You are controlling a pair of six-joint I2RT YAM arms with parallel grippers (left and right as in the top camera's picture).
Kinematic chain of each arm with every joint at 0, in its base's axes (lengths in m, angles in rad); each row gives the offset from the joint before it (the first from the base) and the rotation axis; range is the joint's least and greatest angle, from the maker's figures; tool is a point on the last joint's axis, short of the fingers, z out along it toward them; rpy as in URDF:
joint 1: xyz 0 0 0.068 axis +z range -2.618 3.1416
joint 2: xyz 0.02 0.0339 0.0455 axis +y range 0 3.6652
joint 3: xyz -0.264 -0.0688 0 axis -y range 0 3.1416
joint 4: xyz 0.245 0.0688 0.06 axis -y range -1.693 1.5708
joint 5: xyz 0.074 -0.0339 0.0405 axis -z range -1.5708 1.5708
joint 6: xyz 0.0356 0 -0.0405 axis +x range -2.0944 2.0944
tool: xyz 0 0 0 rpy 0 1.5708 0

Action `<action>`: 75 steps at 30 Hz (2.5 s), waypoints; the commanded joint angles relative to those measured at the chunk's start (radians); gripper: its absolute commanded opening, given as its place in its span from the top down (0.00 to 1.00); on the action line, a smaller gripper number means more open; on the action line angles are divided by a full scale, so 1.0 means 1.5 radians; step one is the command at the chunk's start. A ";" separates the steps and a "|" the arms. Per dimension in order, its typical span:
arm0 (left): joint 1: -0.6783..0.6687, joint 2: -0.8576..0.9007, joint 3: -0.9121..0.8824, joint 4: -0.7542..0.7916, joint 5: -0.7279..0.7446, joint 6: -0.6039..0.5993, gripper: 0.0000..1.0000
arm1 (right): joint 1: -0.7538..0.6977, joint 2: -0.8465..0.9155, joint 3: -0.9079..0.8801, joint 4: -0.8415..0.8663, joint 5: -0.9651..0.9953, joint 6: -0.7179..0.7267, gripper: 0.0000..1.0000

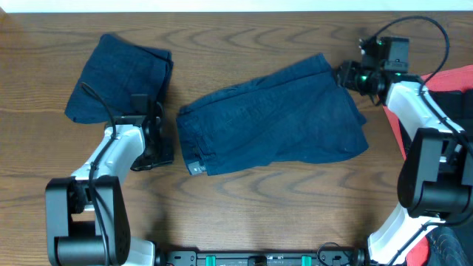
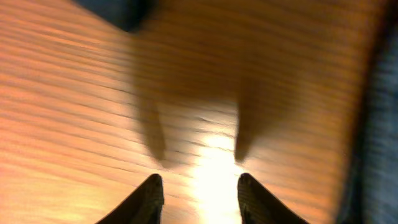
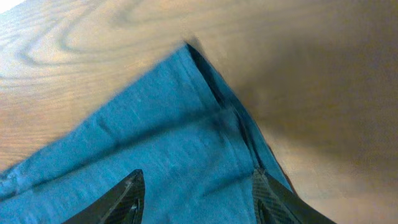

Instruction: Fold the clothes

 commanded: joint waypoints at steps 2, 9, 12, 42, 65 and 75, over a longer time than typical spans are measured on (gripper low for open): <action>0.001 -0.070 0.033 0.010 0.173 0.033 0.54 | -0.058 -0.046 0.003 -0.099 -0.051 -0.001 0.47; -0.024 -0.067 0.026 0.064 0.288 0.032 0.55 | -0.077 -0.051 0.002 -0.350 -0.041 -0.036 0.58; -0.047 -0.038 0.019 0.098 0.317 0.032 0.55 | -0.077 -0.051 0.002 -0.388 -0.017 -0.043 0.60; -0.065 -0.031 0.033 0.119 0.294 0.015 0.94 | -0.060 -0.051 -0.168 -0.145 -0.030 -0.080 0.44; 0.058 -0.032 0.033 0.100 0.212 0.021 0.89 | -0.078 -0.056 -0.228 -0.203 0.109 0.020 0.90; 0.053 -0.051 0.033 0.014 0.385 0.026 0.63 | -0.078 -0.173 -0.204 -0.209 -0.023 -0.027 0.73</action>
